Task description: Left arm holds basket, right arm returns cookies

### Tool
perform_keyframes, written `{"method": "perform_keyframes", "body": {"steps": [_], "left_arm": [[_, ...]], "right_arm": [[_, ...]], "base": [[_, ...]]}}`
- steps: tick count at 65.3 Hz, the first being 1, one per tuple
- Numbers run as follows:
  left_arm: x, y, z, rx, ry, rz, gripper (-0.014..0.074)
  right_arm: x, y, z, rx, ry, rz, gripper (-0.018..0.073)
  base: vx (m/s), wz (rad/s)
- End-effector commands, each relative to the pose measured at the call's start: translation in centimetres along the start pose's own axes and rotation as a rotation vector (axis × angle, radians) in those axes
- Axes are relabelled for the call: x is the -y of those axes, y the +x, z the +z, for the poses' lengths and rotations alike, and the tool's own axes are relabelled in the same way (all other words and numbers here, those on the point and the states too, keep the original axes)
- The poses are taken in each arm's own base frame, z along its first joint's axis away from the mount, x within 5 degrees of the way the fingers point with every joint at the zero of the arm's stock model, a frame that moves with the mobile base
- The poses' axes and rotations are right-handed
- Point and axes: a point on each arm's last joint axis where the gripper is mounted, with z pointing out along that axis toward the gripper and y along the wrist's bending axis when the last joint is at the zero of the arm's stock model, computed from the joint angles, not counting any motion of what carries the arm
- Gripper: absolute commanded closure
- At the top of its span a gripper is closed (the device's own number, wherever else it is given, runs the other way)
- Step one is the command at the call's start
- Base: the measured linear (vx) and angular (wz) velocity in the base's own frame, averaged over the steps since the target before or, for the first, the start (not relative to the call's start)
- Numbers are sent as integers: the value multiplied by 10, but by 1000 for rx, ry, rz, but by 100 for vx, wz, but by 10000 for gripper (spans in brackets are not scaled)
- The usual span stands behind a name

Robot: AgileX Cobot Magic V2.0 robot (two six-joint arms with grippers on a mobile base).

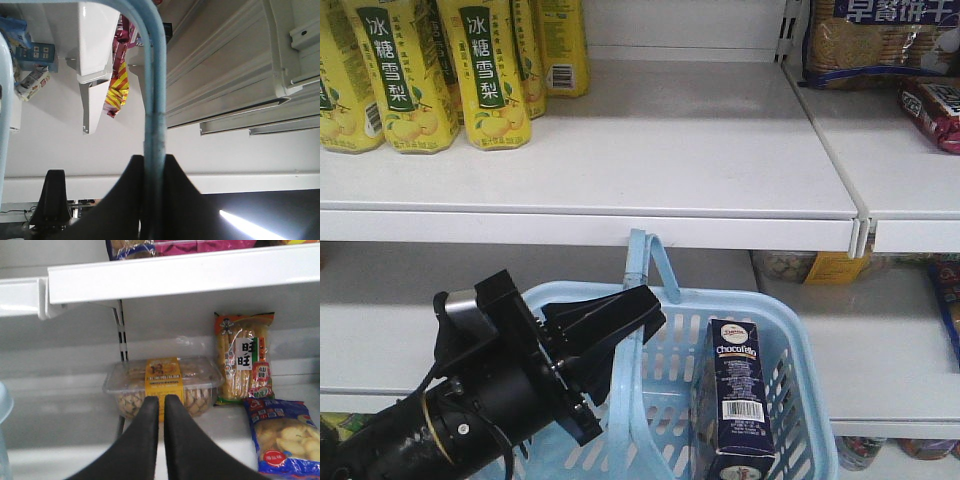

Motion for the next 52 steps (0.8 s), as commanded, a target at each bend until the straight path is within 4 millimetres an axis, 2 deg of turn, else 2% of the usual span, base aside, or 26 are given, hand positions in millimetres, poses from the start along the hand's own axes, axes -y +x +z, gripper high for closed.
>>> {"method": "perform_keyframes", "body": {"steps": [1, 17, 25, 39, 52], "left_arm": [[41, 1, -1, -7, 342, -12, 596], [41, 1, -1, -7, 342, -12, 596], [41, 1, -1, -7, 342, -12, 596], [41, 1, -1, -7, 342, -12, 596], [41, 1, -1, -7, 342, -12, 596]], "right_arm": [[1, -8, -1, 139, 11, 18, 566], [3, -28, -6, 338, 26, 26, 566], [1, -45, -10, 389, 20, 27, 566], [-4, -96, -20, 492, 7, 28, 566], [-9, -148, -17, 536, 3, -2, 566]], "base": [[0, 0], [0, 0], [0, 0], [0, 0], [0, 0]]}}
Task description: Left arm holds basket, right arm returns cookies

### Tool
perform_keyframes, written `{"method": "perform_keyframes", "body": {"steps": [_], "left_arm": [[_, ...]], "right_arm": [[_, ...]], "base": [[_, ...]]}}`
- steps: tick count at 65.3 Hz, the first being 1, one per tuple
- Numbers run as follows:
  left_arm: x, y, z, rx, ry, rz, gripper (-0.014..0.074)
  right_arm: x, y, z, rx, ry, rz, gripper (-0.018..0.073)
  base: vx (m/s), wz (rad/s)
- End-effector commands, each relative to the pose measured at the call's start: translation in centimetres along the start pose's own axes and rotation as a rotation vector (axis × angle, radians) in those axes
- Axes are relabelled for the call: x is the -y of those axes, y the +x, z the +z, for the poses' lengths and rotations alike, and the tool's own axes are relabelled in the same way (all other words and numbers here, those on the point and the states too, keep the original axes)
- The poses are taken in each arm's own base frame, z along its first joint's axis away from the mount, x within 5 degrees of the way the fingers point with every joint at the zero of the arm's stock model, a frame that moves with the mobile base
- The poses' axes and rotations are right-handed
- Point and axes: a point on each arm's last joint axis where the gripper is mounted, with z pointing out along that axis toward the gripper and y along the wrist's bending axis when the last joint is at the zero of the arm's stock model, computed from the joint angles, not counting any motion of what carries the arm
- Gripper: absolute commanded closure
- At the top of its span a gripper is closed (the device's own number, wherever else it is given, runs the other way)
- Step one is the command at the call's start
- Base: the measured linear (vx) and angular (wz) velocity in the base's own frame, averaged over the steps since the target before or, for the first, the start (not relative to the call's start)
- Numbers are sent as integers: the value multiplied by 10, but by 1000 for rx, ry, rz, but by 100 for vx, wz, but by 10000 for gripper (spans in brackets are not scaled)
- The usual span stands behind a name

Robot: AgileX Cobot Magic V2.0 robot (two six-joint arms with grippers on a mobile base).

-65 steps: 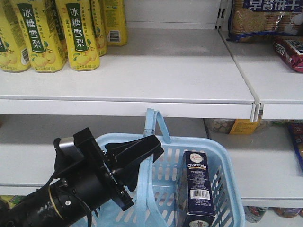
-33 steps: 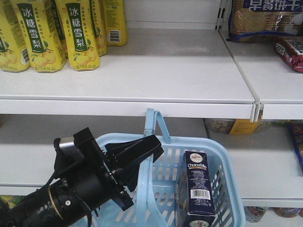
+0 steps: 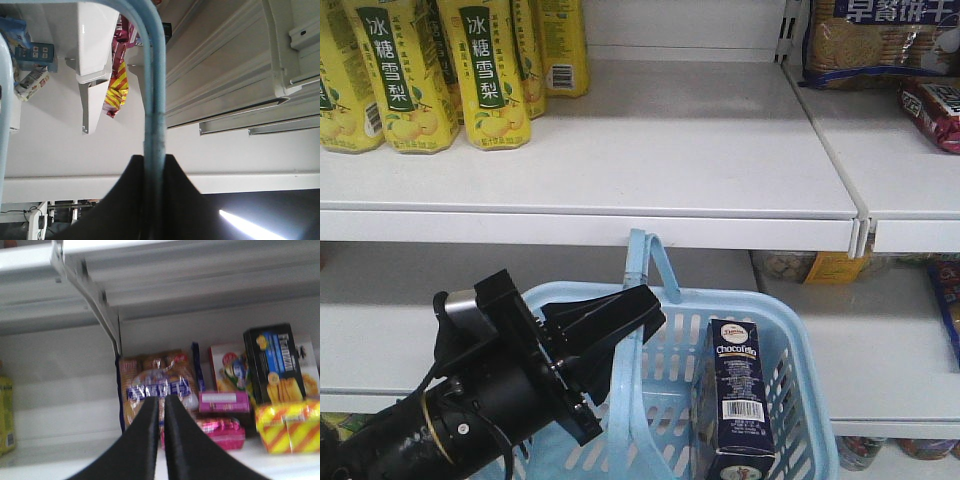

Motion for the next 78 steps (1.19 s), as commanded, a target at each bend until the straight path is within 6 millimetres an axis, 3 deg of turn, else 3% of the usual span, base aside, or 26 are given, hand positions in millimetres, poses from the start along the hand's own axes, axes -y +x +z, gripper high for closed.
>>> {"method": "perform_keyframes", "body": {"steps": [1, 18, 33, 45, 54, 78], "left_arm": [[40, 1, -1, -6, 339, -12, 596], [40, 1, -1, -6, 339, -12, 596], [40, 1, -1, -6, 339, -12, 596], [40, 1, -1, -6, 339, -12, 596], [40, 1, -1, -6, 339, -12, 596], [40, 1, -1, -6, 339, -12, 596]], "right_arm": [[-4, -35, 15, 95, -4, -37, 566], [-14, -79, 58, -43, -24, -45, 536], [-19, -92, 83, -184, -37, -24, 343], [-24, -91, 93, -244, -81, -11, 125], [-33, -86, 100, -329, -174, 14, 27], [-82, -54, 114, -753, -493, 79, 17]], "base": [[0, 0], [0, 0], [0, 0], [0, 0], [0, 0], [0, 0]]}}
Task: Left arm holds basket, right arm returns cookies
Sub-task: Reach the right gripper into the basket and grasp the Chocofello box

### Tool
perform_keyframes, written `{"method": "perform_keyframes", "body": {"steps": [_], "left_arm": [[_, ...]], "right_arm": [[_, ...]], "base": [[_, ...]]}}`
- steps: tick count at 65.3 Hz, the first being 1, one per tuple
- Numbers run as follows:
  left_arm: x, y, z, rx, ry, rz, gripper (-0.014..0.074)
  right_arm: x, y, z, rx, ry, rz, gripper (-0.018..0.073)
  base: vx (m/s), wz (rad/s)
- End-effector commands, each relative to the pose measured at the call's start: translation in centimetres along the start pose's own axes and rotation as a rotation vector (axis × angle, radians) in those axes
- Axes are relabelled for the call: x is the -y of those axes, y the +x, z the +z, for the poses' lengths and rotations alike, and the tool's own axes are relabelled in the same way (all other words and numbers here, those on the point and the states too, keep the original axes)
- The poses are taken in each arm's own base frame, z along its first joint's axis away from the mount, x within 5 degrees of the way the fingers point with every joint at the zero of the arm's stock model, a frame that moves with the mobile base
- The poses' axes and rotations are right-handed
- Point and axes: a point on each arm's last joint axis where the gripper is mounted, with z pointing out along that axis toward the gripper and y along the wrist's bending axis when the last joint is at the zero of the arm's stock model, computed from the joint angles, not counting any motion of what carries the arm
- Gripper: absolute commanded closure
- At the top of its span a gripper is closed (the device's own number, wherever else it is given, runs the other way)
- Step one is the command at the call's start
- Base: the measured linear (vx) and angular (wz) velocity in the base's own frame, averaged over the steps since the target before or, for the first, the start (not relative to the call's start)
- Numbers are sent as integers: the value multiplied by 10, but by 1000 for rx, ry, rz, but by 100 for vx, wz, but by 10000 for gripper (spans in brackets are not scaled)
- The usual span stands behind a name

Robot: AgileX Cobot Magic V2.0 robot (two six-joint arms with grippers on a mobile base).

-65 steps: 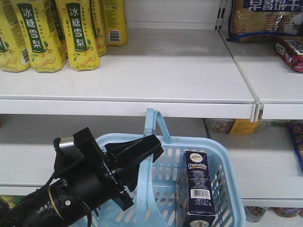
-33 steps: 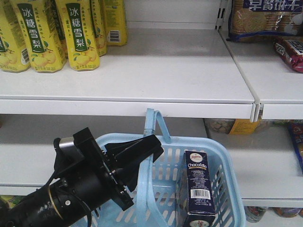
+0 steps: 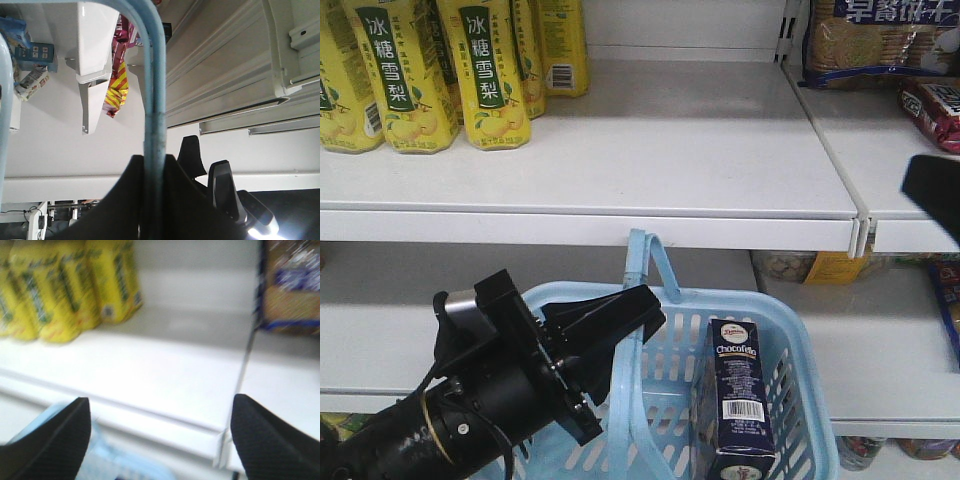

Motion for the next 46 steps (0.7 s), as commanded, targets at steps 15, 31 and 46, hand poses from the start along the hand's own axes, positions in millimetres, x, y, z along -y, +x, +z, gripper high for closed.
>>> {"method": "perform_keyframes", "body": {"steps": [15, 31, 46], "left_arm": [[40, 1, -1, -6, 339, -12, 596], [40, 1, -1, -6, 339, -12, 596], [40, 1, -1, -6, 339, -12, 596]], "right_arm": [[-25, 3, 36, -336, -111, 161, 17], [-40, 18, 61, -582, -121, 189, 17], [-50, 28, 78, -711, -52, 298, 17]], "base": [[0, 0], [0, 0], [0, 0]]}}
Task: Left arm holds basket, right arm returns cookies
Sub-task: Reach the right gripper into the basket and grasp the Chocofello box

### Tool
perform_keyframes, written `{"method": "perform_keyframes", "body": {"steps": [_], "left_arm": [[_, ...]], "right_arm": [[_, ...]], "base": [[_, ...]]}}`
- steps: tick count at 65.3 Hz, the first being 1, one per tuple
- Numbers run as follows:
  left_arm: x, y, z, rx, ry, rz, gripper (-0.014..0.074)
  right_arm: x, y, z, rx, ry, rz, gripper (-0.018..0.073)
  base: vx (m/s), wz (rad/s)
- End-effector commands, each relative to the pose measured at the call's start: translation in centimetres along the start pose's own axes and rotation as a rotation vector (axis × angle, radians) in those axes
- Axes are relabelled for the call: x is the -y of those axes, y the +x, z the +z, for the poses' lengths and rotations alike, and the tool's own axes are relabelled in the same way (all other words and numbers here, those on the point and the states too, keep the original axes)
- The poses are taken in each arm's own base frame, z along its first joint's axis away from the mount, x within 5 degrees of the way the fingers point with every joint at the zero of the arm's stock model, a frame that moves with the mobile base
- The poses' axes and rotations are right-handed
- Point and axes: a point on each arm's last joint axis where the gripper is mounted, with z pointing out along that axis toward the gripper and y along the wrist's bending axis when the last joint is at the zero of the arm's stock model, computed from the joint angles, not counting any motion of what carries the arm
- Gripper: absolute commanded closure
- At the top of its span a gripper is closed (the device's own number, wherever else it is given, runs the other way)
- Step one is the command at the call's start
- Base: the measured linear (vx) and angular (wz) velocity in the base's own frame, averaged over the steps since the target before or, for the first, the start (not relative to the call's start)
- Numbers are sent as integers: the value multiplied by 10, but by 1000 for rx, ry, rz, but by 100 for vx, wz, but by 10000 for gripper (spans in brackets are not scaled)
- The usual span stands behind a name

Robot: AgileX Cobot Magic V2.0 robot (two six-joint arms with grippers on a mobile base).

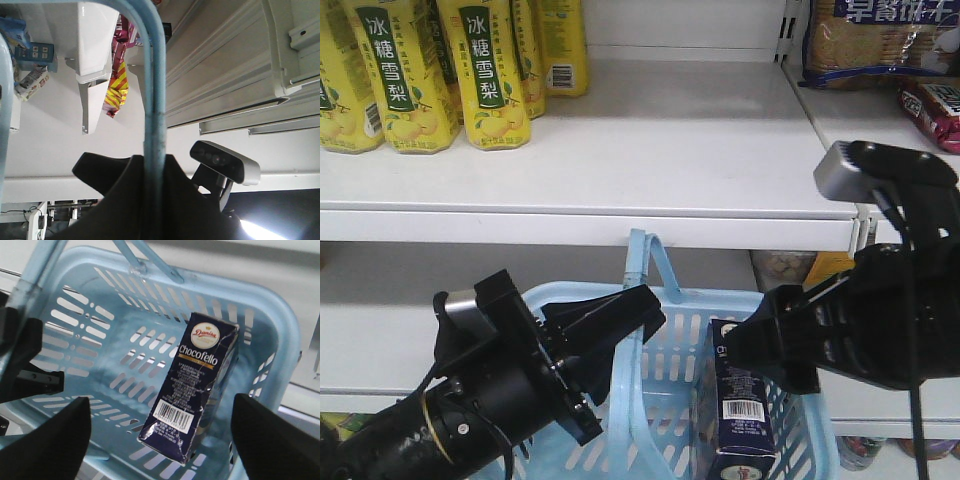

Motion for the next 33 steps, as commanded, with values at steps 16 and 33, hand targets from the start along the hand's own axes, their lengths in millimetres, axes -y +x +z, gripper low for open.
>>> {"method": "perform_keyframes", "body": {"steps": [16, 33], "left_arm": [[40, 1, -1, -5, 338, -12, 596], [40, 1, -1, -5, 338, -12, 596]], "right_arm": [[-6, -9, 11, -3, 87, 72, 17], [-6, -13, 27, -31, 128, 108, 17]], "base": [[0, 0], [0, 0]]}}
